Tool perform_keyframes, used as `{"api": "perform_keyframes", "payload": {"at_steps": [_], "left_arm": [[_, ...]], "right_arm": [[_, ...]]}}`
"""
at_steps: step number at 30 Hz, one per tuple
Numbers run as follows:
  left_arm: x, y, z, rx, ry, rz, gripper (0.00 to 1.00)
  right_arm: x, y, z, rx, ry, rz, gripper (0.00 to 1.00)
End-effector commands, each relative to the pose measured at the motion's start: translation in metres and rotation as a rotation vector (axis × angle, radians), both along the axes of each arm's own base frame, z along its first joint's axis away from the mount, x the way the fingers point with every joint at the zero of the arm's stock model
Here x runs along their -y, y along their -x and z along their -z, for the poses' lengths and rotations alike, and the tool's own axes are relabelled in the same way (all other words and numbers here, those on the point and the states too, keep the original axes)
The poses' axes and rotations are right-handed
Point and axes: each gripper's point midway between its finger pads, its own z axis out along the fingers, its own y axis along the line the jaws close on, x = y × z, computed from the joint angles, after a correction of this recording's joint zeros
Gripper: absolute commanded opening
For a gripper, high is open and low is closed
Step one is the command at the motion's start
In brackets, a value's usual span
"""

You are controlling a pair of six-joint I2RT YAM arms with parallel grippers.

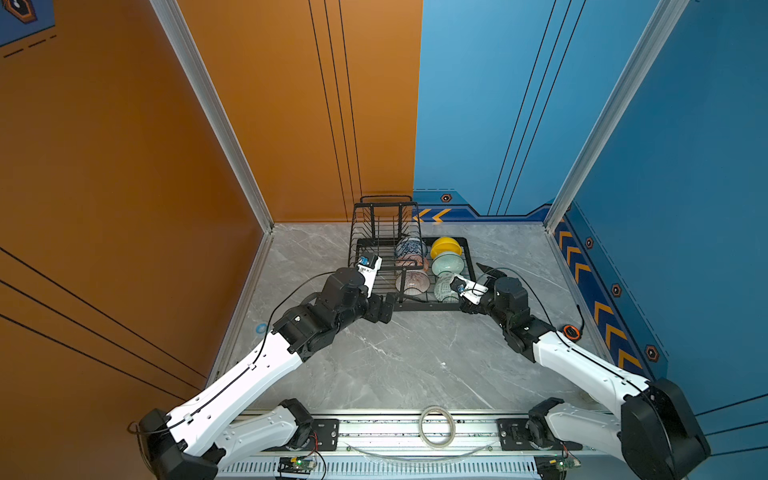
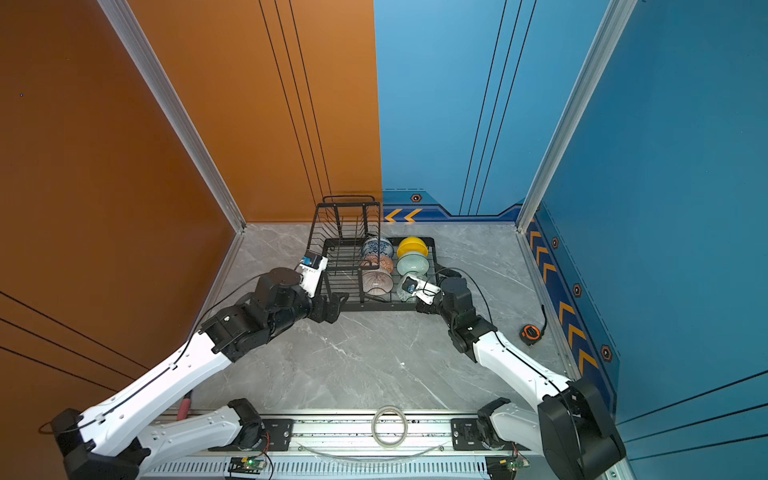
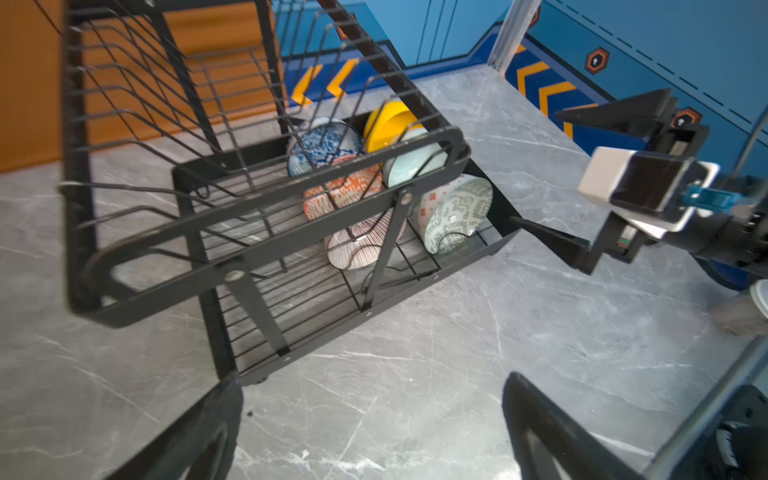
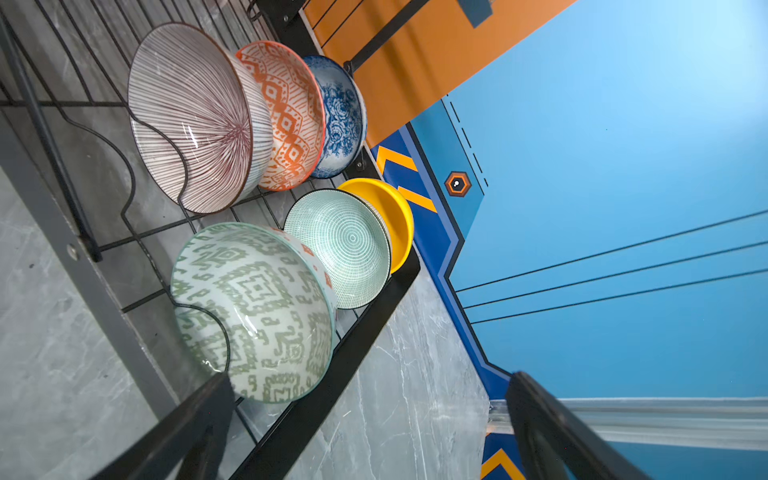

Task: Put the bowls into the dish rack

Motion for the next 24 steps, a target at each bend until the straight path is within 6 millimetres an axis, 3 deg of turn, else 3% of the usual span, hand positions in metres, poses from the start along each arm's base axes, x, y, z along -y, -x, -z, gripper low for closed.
{"api": "perform_keyframes", "payload": {"at_steps": [1,5,8,10,14,20,24], "left_arm": [[-0.037,-0.006,-0.006,0.106,-0.059,-0.140,0.98],[-0.084,-0.007,-0.010,0.217,-0.063,-0.329,0.98],[-0.110,-0.010,0.003,0.270,-0.056,-0.415,0.98],[-0.127,-0.014,0.011,0.299,-0.035,-0.486,0.98],[-0.161,-0.024,0.039,0.328,-0.072,-0.629,0.98],[-0.227,-0.038,0.101,0.375,-0.134,-0.902,0.98],[-0.247,-0.053,0.129,0.306,-0.178,-0.937,0.98]], "right_arm": [[0.017,0.011,-0.004,-0.039,-0.129,0.112,1.00],[0.042,0.020,-0.025,0.000,-0.330,0.241,1.00],[0.059,0.027,-0.032,0.022,-0.483,0.312,1.00],[0.081,0.029,-0.031,0.050,-0.606,0.434,1.00],[0.127,0.035,-0.002,0.079,-0.730,0.678,1.00],[0.154,0.043,0.039,0.135,-0.812,0.727,1.00],[0.163,0.036,0.059,0.092,-0.815,0.761,1.00]]}}
